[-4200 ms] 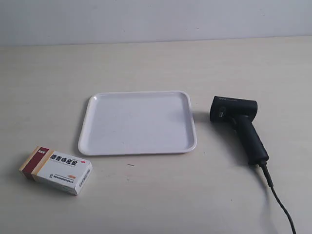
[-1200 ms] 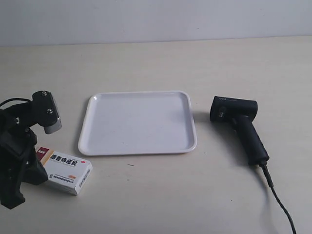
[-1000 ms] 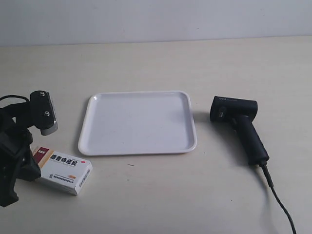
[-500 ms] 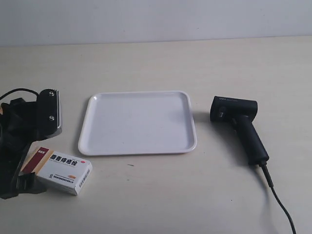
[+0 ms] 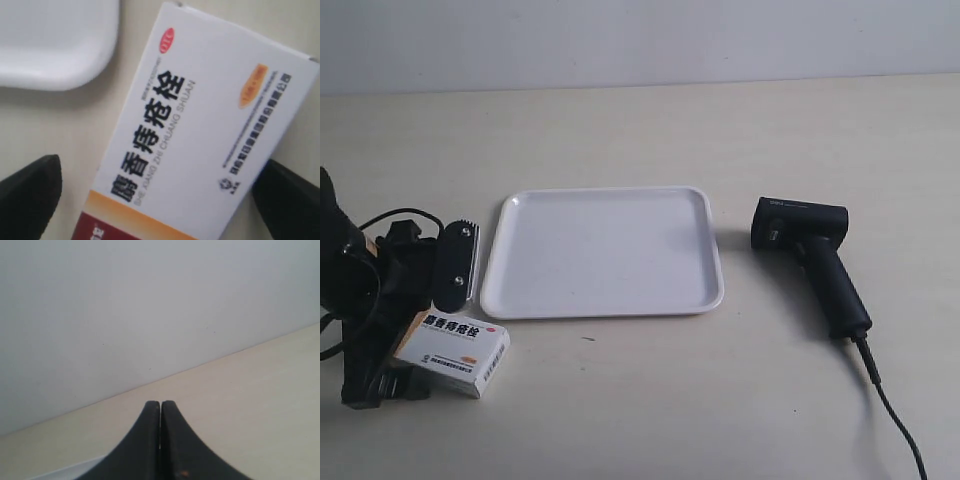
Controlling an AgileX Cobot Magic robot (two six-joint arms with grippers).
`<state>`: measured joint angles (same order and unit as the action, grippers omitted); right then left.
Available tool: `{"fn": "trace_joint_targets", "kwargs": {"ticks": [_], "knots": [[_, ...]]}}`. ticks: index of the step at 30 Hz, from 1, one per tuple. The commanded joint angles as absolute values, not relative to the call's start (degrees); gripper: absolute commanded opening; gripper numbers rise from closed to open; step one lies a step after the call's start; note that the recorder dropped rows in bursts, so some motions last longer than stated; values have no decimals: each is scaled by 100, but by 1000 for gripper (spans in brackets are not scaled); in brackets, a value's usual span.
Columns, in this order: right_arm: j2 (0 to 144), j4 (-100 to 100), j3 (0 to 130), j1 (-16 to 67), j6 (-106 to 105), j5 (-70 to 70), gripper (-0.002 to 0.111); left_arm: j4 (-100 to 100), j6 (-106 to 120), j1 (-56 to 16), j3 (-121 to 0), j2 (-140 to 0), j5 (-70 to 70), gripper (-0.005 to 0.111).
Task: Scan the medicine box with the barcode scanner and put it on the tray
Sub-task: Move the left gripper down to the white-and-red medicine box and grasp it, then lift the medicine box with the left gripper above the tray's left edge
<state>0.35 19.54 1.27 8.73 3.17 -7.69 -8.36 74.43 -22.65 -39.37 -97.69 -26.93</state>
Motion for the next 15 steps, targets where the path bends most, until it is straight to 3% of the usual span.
{"fn": "trace_joint_targets", "kwargs": {"ticks": [1, 3, 6, 7, 15], "knots": [[0, 1946, 102, 833, 285, -775, 1, -828, 7471, -2296, -3952, -9933, -2662, 86], [0, 1946, 102, 833, 285, -775, 1, -828, 7471, -2296, -4002, -9933, -2699, 59], [0, 1946, 102, 833, 286, -763, 1, -828, 7471, -2296, -4078, -9896, -2924, 7], [0, 1946, 102, 833, 286, -763, 1, -804, 7506, -2296, -4090, -9882, -3048, 1], [0, 1946, 102, 833, 298, -764, 1, -812, 7480, -2296, -4401, -8968, -4360, 3]]}}
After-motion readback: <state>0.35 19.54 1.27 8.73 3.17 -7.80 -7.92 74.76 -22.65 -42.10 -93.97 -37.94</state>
